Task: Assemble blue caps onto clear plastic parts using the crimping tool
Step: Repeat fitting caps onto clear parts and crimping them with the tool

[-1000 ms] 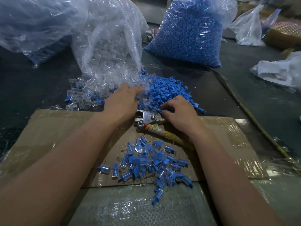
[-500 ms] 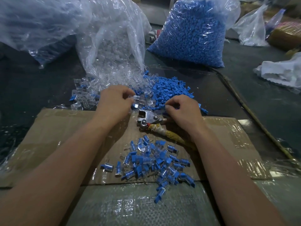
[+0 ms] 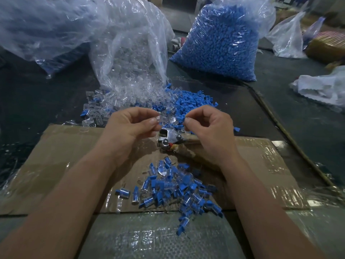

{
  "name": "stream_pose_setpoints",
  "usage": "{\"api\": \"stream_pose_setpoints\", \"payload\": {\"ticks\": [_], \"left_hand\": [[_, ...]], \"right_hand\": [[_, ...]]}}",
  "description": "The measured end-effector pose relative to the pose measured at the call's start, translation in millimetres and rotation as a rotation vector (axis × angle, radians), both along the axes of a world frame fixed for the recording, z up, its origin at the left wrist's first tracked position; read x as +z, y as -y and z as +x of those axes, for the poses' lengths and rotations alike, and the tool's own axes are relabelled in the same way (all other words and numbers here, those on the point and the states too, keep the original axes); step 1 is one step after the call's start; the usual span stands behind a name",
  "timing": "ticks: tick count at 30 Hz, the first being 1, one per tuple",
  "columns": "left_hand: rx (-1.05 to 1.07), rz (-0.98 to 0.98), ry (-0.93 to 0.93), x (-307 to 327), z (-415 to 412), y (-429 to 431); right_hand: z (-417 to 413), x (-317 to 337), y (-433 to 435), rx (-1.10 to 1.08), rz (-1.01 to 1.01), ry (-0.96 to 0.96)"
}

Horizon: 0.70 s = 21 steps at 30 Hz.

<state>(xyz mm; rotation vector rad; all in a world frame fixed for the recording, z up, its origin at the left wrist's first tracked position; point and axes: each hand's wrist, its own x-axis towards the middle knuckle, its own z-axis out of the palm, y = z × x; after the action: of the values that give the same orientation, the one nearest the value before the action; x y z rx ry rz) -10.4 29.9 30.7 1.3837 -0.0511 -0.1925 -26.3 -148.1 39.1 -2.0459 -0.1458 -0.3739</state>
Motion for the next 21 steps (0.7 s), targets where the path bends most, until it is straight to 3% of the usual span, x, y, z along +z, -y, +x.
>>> {"api": "stream_pose_setpoints", "payload": {"ticks": [6,21], "left_hand": [[-0.061,-0.152,-0.108,-3.7,-7.6,9.8],[-0.084,-0.094,-0.112,5.1,-12.1,17.6]], "right_hand": [[-6.9,2.2,-10.4,0.065,0.022,0.023],[-8.9,0.9,-11.5,0.117,-0.119,0.039]]}}
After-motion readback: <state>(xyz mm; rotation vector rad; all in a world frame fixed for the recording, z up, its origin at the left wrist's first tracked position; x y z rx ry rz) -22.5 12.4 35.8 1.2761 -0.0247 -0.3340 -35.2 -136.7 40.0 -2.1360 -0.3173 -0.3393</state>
